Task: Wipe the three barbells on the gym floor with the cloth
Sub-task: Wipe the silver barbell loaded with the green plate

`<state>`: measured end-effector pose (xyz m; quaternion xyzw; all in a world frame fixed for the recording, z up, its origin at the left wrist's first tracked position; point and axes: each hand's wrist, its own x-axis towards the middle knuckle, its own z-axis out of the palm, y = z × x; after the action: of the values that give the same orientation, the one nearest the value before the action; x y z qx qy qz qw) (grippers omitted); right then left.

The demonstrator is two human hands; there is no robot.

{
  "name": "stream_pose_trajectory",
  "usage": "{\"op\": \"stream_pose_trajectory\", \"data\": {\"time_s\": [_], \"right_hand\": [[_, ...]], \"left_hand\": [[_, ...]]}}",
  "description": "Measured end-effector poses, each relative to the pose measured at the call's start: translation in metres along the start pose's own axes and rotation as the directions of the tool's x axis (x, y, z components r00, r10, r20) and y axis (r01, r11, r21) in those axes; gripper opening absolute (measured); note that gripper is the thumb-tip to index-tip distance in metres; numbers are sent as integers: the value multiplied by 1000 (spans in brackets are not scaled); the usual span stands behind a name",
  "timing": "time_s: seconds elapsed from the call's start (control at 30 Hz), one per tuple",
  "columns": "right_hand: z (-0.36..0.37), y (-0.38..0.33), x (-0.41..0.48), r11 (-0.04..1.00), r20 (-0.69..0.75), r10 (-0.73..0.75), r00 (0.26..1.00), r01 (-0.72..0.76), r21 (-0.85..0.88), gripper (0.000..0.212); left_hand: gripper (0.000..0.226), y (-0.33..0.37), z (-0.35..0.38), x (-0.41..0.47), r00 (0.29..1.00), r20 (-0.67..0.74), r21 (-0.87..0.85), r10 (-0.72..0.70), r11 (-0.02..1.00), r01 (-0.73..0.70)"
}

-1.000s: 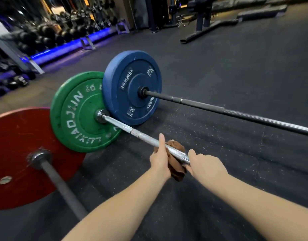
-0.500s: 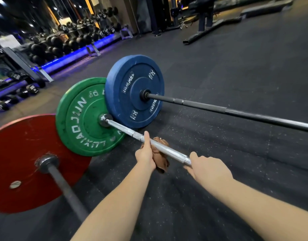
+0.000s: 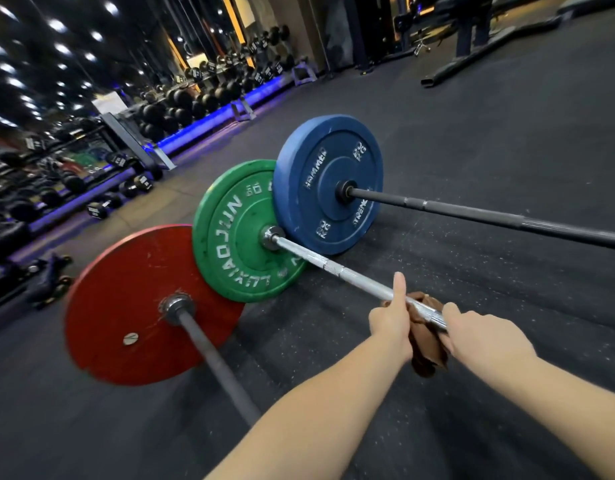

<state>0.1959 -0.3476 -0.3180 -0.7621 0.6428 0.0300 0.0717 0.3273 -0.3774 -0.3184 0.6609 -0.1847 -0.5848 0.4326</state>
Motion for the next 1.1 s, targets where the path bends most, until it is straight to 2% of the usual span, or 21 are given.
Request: {"op": "stream_pose_trajectory", "data": {"time_s": [0.07,0.2,0.3,0.4,0.5,0.63,0.7,0.87,0.93,1.1], "right_hand": [[-3,-1,-1,1000,7,-14,1000,14,4,20],[-4,1,-5,999,3,-34,999,34,-6,26],[-2,2,-6,999,-27,-42,999,41,-26,27],[-1,2,-5,998,-41,-41,998,39,-42,28],[1,2,-4,999,-56,-32,998,31,-31,27],[3,2,-3,999,-54,-19,998,17,-29,22],[3,2,-2,1000,-44,-15,999,14,-13,21],[-1,-1,-2,999,-42,-8,999,6,-37,22],[-1,-1,-3,999,-52,-4,999,1,-45,25],[1,-1,-3,1000,-61,-14,998,13,-15,28]], "left_hand": [[112,2,-3,5,999,-46,-14,20,1000,-21],[81,19,-21,19,985,-164,-25,46,998,-50],[79,36,-36,36,974,-217,-28,60,997,-67],[103,34,-34,44,978,-202,-74,53,995,-69],[108,27,-19,34,981,-187,-72,49,995,-64],[85,10,-6,14,996,-78,-100,45,994,-52],[71,3,-2,8,999,-51,-50,16,999,-19],[63,6,-6,5,999,-46,-2,24,1000,-24],[68,12,-10,8,997,-62,-34,39,999,-41],[101,26,-16,26,979,-203,-85,21,996,-39]]}}
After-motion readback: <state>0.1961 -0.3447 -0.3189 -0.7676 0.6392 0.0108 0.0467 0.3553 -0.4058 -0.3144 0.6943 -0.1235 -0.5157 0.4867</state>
